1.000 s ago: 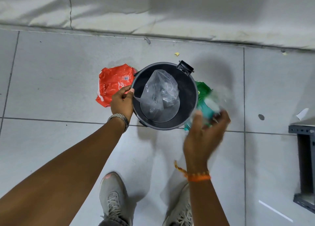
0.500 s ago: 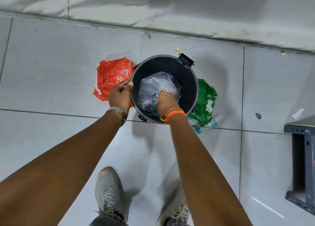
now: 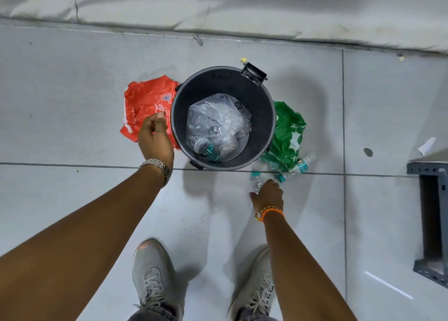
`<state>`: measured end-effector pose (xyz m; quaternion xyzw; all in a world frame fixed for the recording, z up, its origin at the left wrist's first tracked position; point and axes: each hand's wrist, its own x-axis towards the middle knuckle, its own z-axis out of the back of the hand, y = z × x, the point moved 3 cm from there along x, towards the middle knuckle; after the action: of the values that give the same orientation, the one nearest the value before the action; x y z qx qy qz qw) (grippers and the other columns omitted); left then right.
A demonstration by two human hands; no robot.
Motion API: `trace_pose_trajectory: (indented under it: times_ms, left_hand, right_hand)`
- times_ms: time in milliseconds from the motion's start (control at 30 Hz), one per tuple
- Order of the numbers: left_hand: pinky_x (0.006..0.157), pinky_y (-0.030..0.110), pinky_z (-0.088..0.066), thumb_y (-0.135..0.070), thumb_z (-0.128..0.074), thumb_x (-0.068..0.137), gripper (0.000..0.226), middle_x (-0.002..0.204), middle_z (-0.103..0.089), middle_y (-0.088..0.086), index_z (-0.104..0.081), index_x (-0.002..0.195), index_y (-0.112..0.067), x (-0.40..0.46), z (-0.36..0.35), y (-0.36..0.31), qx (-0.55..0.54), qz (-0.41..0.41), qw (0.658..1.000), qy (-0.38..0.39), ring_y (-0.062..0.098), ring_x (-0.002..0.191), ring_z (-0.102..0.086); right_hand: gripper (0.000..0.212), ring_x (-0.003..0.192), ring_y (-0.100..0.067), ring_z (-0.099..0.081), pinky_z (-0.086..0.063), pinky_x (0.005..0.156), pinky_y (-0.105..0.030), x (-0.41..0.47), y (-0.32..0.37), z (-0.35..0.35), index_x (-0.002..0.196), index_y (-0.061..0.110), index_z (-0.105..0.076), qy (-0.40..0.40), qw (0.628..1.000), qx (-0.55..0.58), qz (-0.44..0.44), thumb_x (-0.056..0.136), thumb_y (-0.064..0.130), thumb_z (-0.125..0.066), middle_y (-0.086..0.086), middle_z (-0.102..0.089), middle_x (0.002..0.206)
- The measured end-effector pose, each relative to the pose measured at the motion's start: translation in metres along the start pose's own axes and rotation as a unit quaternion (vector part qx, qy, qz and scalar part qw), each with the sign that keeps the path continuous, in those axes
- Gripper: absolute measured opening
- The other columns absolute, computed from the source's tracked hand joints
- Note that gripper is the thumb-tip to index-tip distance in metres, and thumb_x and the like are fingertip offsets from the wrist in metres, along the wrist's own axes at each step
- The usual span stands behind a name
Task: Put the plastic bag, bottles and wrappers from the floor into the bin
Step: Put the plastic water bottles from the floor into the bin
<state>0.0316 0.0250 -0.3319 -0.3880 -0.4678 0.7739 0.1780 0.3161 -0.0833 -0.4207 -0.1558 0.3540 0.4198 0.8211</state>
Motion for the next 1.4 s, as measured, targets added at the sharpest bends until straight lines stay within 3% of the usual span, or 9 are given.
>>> trace_pose_trajectory:
  times_ms: [200,333,433,500,667,900,1000,1100,1400]
  left_hand:
    - [0.098,0.033,-0.047,-0.032,-0.051,0.095,0.038,0.131,-0.060,0.005,-0.059,0.131,-0.023,-0.014,0.014,0.000,0.203,-0.212,0.954,0.066,0.022,0.119,-0.057]
    - [0.105,0.047,-0.041,-0.019,-0.045,0.091,0.056,0.142,-0.049,0.012,-0.046,0.147,-0.025,-0.022,0.001,-0.010,0.314,-0.254,0.911,0.087,0.038,0.130,-0.044]
    - [0.104,0.048,-0.037,-0.013,-0.046,0.088,0.068,0.143,-0.048,0.016,-0.036,0.154,-0.027,-0.034,-0.007,-0.012,0.373,-0.252,0.887,0.104,0.042,0.127,-0.041]
    - [0.101,0.047,-0.037,-0.019,-0.043,0.088,0.068,0.142,-0.049,0.016,-0.033,0.155,-0.028,-0.034,-0.004,-0.007,0.391,-0.262,0.875,0.113,0.043,0.124,-0.044]
    - [0.106,0.041,-0.033,-0.029,-0.040,0.095,0.061,0.142,-0.051,0.013,-0.031,0.155,-0.030,-0.028,0.001,0.003,0.384,-0.277,0.874,0.109,0.039,0.127,-0.045]
    - [0.116,0.035,-0.024,-0.033,-0.041,0.102,0.051,0.150,-0.047,0.007,-0.034,0.153,-0.029,-0.037,0.005,0.014,0.309,-0.265,0.910,0.080,0.029,0.141,-0.039]
    - [0.120,0.043,-0.026,-0.029,-0.042,0.103,0.050,0.150,-0.049,0.006,-0.037,0.153,-0.025,-0.036,0.001,0.015,0.279,-0.270,0.919,0.074,0.027,0.141,-0.040]
    - [0.120,0.040,-0.025,-0.028,-0.038,0.104,0.049,0.151,-0.047,0.000,-0.036,0.154,-0.025,-0.038,-0.002,0.020,0.261,-0.276,0.923,0.066,0.022,0.142,-0.040]
    - [0.117,0.037,-0.028,-0.029,-0.035,0.105,0.048,0.150,-0.046,-0.010,-0.037,0.153,-0.028,-0.039,-0.003,0.019,0.233,-0.255,0.936,0.065,0.023,0.138,-0.042]
  right_hand:
    - [0.067,0.126,-0.042,-0.053,-0.047,0.102,-0.046,0.001,0.001,0.028,0.135,-0.003,-0.045,-0.099,0.977,0.170,-0.079,0.087,0.034,-0.073,-0.022,-0.055,0.133]
    - [0.053,0.111,-0.030,-0.062,-0.056,0.095,-0.041,-0.053,0.037,0.131,0.124,0.005,-0.056,-0.320,0.819,0.475,0.040,0.081,0.024,-0.080,-0.013,-0.060,0.123]
    - [0.053,0.113,-0.028,-0.060,-0.057,0.092,-0.037,-0.096,0.090,0.182,0.127,0.009,-0.053,-0.365,0.760,0.506,0.180,0.083,0.025,-0.078,-0.010,-0.055,0.125]
    - [0.053,0.112,-0.027,-0.058,-0.056,0.091,-0.043,-0.107,0.128,0.184,0.127,0.009,-0.053,-0.332,0.785,0.469,0.231,0.083,0.028,-0.077,-0.010,-0.054,0.123]
    - [0.059,0.126,-0.037,-0.045,-0.041,0.102,-0.055,-0.084,0.166,0.133,0.131,0.011,-0.051,-0.140,0.956,0.183,0.185,0.081,0.033,-0.074,-0.014,-0.050,0.132]
    - [0.026,0.099,-0.031,-0.063,-0.055,0.087,-0.043,-0.018,0.038,0.132,0.103,0.009,-0.064,-0.301,0.852,0.429,0.011,0.078,0.003,-0.067,-0.012,-0.064,0.107]
    - [0.040,0.118,-0.042,-0.053,-0.046,0.096,-0.042,0.028,-0.030,0.109,0.123,0.012,-0.055,-0.188,0.902,0.357,-0.156,0.085,0.013,-0.065,-0.020,-0.051,0.131]
    - [0.053,0.122,-0.047,-0.047,-0.042,0.103,-0.046,0.054,-0.056,0.084,0.137,0.031,-0.045,-0.064,0.960,0.224,-0.155,0.089,0.032,-0.068,-0.021,-0.037,0.139]
    - [0.037,0.105,-0.039,-0.053,-0.044,0.091,-0.029,0.062,-0.040,0.072,0.124,0.021,-0.058,-0.146,0.930,0.310,-0.132,0.089,0.012,-0.065,-0.024,-0.044,0.136]
